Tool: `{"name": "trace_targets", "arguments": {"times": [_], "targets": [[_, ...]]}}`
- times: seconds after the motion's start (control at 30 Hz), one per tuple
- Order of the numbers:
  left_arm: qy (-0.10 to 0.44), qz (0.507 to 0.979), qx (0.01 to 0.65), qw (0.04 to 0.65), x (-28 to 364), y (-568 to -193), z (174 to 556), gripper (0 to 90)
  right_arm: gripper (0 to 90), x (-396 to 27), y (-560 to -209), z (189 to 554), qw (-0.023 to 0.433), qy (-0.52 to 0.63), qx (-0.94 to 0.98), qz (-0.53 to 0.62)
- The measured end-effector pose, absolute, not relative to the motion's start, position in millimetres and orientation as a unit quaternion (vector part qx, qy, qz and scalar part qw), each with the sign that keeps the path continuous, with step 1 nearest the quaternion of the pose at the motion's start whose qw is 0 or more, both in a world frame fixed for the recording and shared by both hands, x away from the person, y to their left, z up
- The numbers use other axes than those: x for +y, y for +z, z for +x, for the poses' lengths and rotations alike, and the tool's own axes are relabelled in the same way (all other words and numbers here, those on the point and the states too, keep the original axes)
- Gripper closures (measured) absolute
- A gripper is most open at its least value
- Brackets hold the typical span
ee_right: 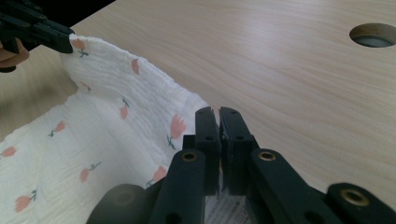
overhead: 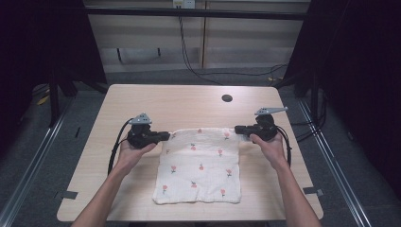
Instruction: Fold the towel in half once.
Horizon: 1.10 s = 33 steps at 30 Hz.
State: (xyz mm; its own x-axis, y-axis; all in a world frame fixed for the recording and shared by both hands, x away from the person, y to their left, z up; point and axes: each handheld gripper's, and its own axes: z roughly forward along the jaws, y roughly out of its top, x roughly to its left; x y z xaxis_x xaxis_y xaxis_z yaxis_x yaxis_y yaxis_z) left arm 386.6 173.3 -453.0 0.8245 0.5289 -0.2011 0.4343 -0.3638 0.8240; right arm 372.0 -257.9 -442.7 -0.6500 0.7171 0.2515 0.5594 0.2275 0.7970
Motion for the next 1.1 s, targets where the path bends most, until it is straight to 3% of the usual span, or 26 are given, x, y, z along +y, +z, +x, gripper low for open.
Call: {"name": "trace_targets", "arguments": {"times": [1.1], "targets": [[0.042, 0.834, 0.245, 0.493, 195.3, -432.4, 328.2, 85.0, 86.6, -259.6, -412.5, 283.7, 0.104, 0.472, 0.803, 0.35]]}}
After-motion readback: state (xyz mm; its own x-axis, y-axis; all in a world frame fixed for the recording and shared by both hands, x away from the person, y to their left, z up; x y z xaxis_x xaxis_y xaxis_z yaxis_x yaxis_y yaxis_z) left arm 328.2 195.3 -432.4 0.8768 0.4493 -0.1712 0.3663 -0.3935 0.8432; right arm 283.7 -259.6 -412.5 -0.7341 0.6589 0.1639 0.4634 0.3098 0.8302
